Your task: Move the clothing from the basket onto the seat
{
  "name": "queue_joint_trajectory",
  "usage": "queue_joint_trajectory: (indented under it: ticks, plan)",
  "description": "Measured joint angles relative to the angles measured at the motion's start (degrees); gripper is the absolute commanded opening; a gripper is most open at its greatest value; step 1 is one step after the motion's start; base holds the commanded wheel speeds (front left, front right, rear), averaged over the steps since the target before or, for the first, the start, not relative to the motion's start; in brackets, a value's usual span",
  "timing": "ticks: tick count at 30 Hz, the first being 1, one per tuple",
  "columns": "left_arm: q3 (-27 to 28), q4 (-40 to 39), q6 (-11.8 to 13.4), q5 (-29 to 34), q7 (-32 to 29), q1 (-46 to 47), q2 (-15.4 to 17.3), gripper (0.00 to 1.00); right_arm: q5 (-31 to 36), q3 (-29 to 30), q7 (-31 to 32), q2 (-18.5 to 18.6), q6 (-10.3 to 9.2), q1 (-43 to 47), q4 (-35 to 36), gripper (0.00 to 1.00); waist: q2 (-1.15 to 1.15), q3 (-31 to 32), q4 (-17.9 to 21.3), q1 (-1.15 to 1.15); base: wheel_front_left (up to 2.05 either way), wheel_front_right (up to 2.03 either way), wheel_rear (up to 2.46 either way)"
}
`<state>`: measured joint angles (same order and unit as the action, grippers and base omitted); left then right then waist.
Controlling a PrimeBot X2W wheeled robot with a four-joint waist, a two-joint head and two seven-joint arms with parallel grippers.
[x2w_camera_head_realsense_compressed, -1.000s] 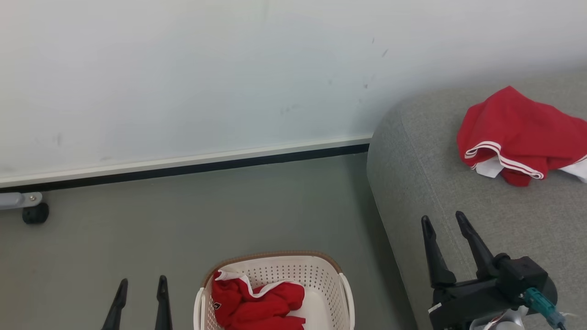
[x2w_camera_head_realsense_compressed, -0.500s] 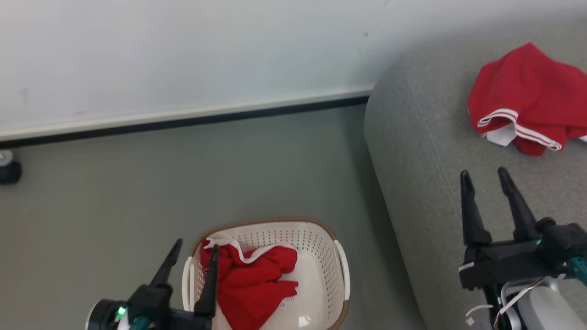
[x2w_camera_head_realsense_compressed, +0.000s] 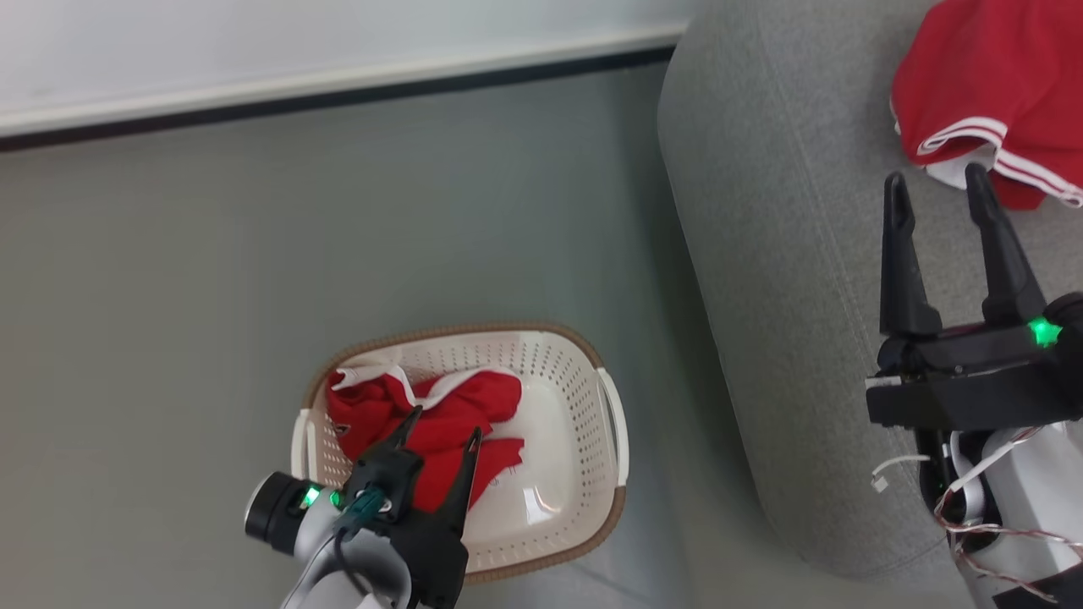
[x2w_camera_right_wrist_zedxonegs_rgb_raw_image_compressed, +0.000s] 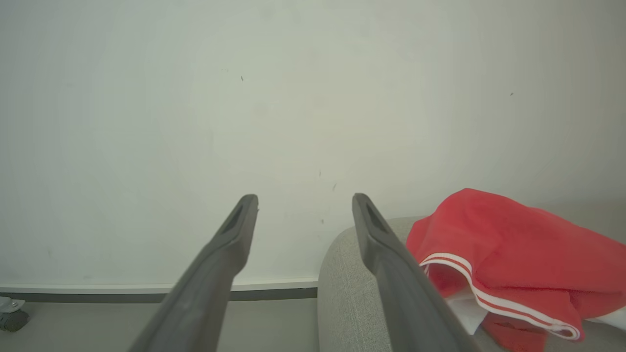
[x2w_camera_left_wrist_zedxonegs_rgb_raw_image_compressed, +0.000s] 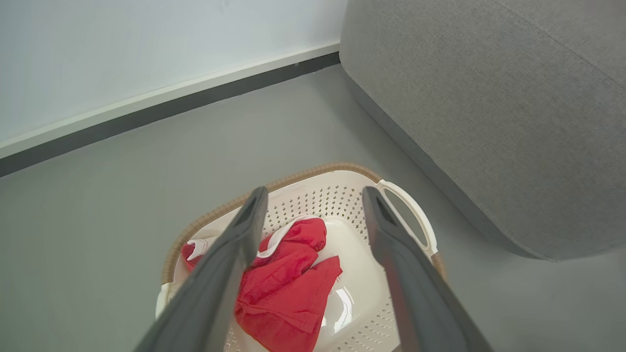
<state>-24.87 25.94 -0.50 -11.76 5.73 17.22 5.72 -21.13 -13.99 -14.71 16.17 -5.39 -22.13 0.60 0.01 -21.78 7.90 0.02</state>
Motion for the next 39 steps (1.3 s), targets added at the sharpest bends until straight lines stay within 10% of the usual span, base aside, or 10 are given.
queue_joint_trajectory:
  ticks: [39]
  plan:
    - [-5.4,24.7,0.5,8.4,-5.4,32.1,-2.4,1.00,4.4,2.2,2.6,3.6,0.26,-15.7,17.2,1.00,0.00,-30.7,0.8,-0.01,0.00,0.00,0.00]
